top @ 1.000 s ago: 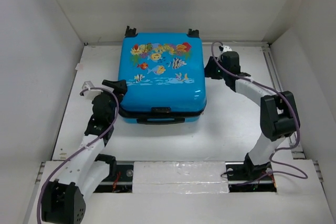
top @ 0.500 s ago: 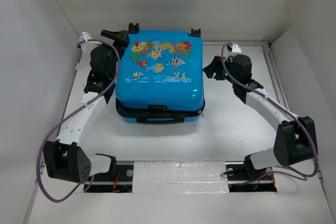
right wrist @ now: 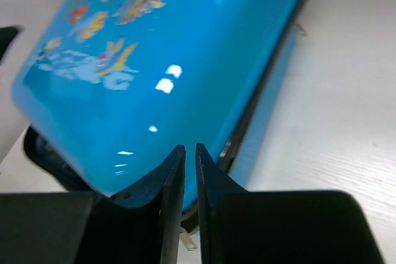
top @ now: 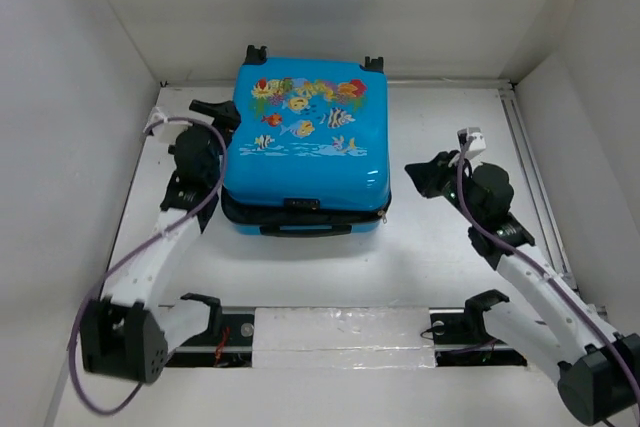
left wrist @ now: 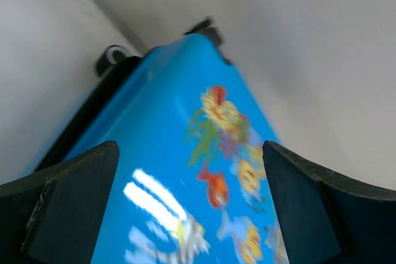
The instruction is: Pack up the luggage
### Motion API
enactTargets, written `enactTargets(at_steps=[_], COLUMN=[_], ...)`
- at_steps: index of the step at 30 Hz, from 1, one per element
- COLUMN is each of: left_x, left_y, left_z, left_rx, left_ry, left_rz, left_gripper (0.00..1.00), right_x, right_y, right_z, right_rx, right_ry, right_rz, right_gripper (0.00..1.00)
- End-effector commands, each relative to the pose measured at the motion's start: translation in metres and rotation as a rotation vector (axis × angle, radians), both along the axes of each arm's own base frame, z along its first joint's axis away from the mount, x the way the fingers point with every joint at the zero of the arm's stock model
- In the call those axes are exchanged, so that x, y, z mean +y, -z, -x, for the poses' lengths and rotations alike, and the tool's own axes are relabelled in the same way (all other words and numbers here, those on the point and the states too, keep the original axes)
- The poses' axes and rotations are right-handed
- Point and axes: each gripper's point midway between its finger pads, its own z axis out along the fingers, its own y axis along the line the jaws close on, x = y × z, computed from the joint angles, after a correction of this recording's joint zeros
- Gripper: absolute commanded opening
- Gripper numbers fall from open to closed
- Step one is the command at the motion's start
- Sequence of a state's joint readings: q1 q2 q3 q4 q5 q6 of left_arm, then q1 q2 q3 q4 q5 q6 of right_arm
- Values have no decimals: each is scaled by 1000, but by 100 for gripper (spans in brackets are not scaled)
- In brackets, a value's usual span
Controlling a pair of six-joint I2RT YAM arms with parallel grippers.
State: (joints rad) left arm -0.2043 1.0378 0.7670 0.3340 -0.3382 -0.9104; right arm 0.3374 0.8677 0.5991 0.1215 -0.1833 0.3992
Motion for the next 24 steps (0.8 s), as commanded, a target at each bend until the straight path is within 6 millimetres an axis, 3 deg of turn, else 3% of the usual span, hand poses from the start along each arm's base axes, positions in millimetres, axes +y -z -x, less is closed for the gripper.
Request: enactTargets(at_steps=[1,2,3,4,5,6,7,8,9,10,11,12,14,15,17,18,20,21,23,24], left_x=[25,21,23,25,22,20,20,18,7,8,14,1,6,6,-1,-1,1,3,12,24], left_y=[6,3,0,-22,-28,-14,-19,-33,-30,-8,-9,-4,5,20,20,40,46,69,60,65], left_z=[-52,-65,-78,-114,-135,-147,-166,-207,-222,-227,-256,-262,-273,-274,-280,-279,-279,-274,-273,-270], left_rx=[84,91,107,96,110,217,228,197,213,317,279,254,232,225,149,172,174,220,191,198], left_ry=[-61,-38,-51,-57,-11,24,58,112,205,259,294,412,474,537,587,609,600,598,512,460], left_rz=[-34,-67,-96,-132,-171,-231,-269,-304,-312,-333,-350,-336,-315,-310,-358,-388,-406,-392,-364,-340], left_gripper=[98,98,99,99,99,99,99,99,99,99,99,99,99,99,99,99,99,99,99,99], right_x=[22,28,30,31,37,42,43,48,51,50,54,54,59,63,69,71,60,55,40,36], right_y=[5,9,20,27,30,30,31,33,33,35,35,33,40,43,43,43,48,43,34,30], right_z=[16,21,22,20,24,27,24,28,30,29,31,30,32,35,36,37,29,29,20,18], right_rx=[-9,0,19,34,43,43,41,41,39,36,25,13,34,44,51,55,71,59,50,43], right_ry=[-106,-129,-140,-142,-172,-188,-188,-206,-209,-201,-214,-214,-232,-254,-277,-272,-164,-135,-40,-17], right_rz=[8,12,30,46,47,47,47,47,50,51,46,42,49,51,52,48,42,23,-24,-38], right_gripper=[19,23,35,40,44,51,53,54,56,61,64,65,68,70,70,70,71,72,72,66])
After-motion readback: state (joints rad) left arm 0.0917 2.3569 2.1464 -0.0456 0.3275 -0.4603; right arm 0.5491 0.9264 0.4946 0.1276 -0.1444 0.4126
